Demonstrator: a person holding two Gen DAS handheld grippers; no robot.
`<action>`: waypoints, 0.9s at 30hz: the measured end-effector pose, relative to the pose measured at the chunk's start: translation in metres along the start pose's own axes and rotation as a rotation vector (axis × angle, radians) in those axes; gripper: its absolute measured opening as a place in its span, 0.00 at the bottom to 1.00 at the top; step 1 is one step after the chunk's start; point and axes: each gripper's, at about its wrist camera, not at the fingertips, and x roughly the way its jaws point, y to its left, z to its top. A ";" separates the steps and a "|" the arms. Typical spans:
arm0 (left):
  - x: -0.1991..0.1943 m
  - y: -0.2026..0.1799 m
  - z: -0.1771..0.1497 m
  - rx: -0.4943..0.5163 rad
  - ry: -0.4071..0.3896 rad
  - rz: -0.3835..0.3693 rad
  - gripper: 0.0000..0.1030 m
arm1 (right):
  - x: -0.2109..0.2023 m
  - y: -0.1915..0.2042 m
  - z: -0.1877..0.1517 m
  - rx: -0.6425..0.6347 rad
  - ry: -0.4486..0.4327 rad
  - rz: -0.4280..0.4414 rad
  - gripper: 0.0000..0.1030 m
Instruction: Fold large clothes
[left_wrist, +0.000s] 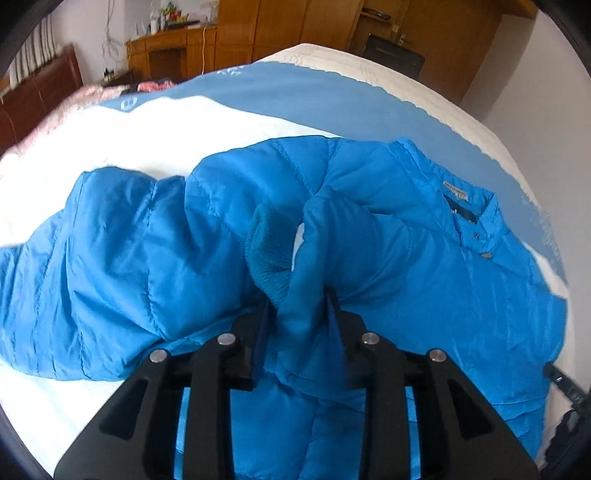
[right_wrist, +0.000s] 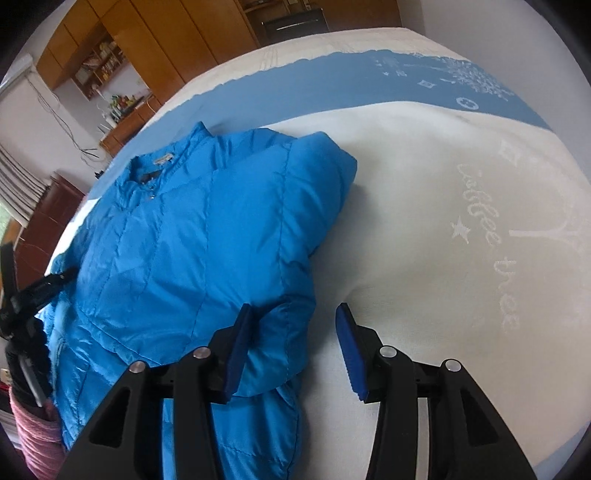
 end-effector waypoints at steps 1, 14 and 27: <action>-0.003 0.004 -0.001 -0.011 0.002 -0.011 0.33 | -0.003 0.000 0.001 0.001 -0.005 0.002 0.44; -0.043 -0.081 0.002 0.124 -0.090 -0.045 0.36 | -0.013 0.076 0.046 -0.073 -0.121 -0.001 0.46; 0.019 -0.084 -0.009 0.120 0.028 -0.045 0.34 | 0.035 0.080 0.047 -0.092 -0.061 -0.010 0.44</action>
